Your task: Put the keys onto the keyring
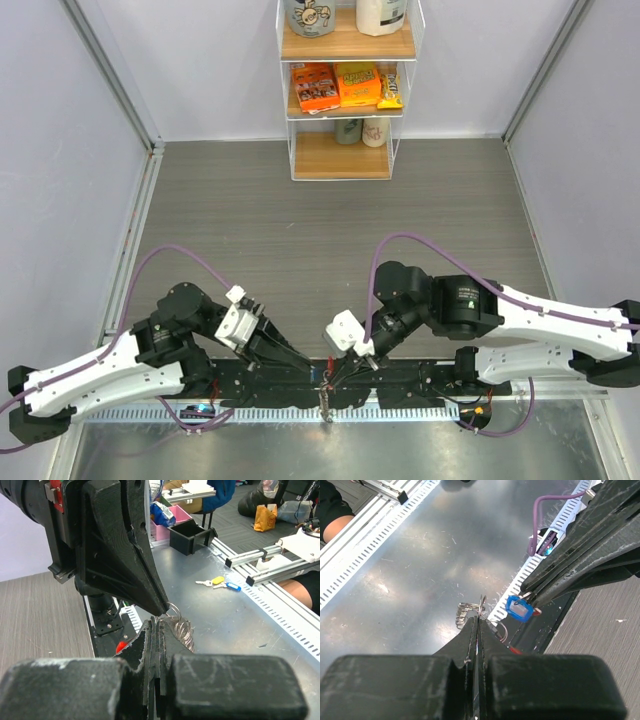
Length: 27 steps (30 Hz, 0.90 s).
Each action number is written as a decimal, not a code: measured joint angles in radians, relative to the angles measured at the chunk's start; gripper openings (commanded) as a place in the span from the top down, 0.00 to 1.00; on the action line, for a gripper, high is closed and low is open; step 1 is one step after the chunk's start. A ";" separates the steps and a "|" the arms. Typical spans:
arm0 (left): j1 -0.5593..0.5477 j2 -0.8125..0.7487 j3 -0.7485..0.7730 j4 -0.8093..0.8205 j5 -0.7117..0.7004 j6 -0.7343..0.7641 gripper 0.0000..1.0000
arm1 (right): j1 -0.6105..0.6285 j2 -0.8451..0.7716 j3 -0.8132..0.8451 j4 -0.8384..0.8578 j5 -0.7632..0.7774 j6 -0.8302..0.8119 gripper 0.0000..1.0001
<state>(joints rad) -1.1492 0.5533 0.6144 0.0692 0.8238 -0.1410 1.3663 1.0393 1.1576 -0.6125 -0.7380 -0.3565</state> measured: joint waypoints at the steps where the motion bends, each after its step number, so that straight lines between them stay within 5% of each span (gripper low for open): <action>1: -0.001 -0.002 0.000 0.002 0.001 0.001 1.00 | 0.000 0.003 0.000 0.006 0.000 0.002 0.95; 27: -0.019 -0.019 0.000 0.000 0.041 0.026 1.00 | -0.009 0.068 0.051 0.047 0.007 0.037 0.94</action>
<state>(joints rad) -1.1679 0.5339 0.6144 0.0696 0.8650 -0.1154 1.3575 1.1072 1.2083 -0.5652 -0.7307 -0.3191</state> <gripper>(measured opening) 0.035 0.060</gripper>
